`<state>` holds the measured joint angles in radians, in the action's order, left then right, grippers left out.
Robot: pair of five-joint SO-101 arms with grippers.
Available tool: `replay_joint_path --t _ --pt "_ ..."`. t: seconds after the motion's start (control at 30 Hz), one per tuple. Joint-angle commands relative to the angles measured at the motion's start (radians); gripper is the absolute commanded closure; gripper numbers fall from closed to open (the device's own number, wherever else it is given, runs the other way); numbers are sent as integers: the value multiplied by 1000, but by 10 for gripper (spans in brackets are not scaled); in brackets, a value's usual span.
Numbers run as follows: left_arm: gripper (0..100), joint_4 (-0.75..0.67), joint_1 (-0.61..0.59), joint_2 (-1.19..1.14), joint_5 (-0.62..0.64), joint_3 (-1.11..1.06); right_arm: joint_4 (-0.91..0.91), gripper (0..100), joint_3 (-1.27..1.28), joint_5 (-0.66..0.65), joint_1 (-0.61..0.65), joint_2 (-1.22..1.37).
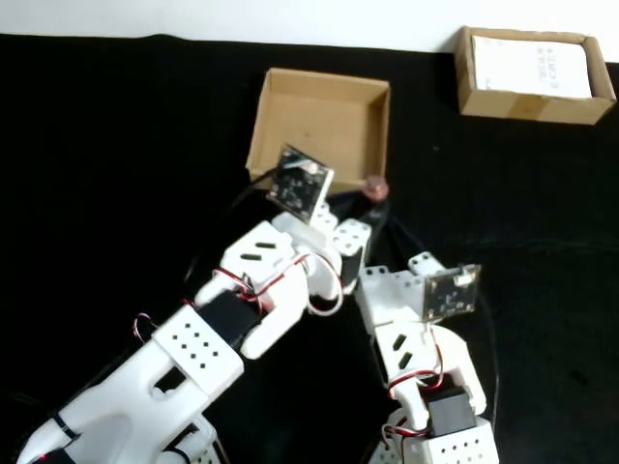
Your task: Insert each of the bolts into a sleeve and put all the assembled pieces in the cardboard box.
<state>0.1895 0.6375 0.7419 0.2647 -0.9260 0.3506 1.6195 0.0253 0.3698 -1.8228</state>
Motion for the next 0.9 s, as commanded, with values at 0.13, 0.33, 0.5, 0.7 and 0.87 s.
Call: replay_joint_path --t 0.13,0.33,0.5,0.7,0.87 --pt "942 152 4 36 11 16 -45 991 -15 -5 1 -10" --pt "796 450 10 38 12 137 -45 991 -16 2 -2 -10" --pt "790 674 1 44 9 289 -45 991 -24 3 -4 -10" --pt "812 888 -33 189 5 361 -48 992 -147 129 -170 64" --pt "995 902 -120 361 5 259 -47 992 -432 195 -274 378"
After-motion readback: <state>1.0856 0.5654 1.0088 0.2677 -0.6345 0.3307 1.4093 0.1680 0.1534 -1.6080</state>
